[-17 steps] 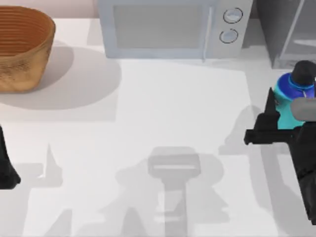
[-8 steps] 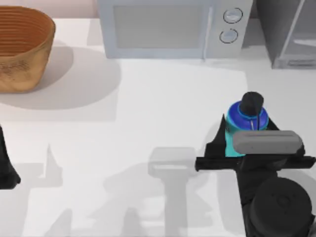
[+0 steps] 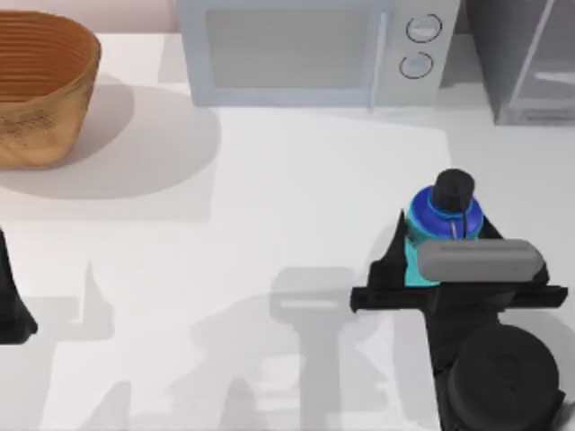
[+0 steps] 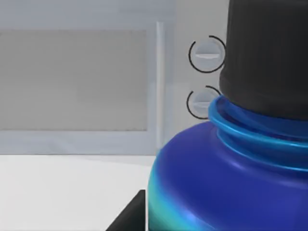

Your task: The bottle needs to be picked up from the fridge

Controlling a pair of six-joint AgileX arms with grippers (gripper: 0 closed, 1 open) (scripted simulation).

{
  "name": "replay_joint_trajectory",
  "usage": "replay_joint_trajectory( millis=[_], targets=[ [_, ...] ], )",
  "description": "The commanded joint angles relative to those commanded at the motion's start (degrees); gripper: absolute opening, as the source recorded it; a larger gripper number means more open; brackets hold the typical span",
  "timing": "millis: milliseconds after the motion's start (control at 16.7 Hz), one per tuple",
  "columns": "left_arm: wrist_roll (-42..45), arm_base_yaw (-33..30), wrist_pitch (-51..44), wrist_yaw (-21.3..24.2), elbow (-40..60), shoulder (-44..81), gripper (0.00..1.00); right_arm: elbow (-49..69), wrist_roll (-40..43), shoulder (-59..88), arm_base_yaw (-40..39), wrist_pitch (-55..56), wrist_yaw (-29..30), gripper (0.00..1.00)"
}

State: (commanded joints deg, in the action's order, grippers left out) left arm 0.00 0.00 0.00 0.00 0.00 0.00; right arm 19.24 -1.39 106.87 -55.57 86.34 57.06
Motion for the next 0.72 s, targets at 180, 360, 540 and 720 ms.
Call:
replay_joint_trajectory(
  millis=[180,360,540,720],
  targets=[
    [0.0,0.0,0.0,0.0,0.0,0.0,1.0,2.64,0.2,4.75,3.03,2.13,-2.71,0.0],
    [0.0,0.0,0.0,0.0,0.0,0.0,1.0,5.97,0.32,10.43,6.67,4.69,-6.51,0.0],
    [0.0,0.0,0.0,0.0,0.0,0.0,1.0,8.13,0.42,13.76,8.98,6.3,-8.99,0.0],
    [0.0,0.0,0.0,0.0,0.0,0.0,1.0,8.19,0.42,13.84,9.04,6.34,-9.05,0.0]
  ],
)
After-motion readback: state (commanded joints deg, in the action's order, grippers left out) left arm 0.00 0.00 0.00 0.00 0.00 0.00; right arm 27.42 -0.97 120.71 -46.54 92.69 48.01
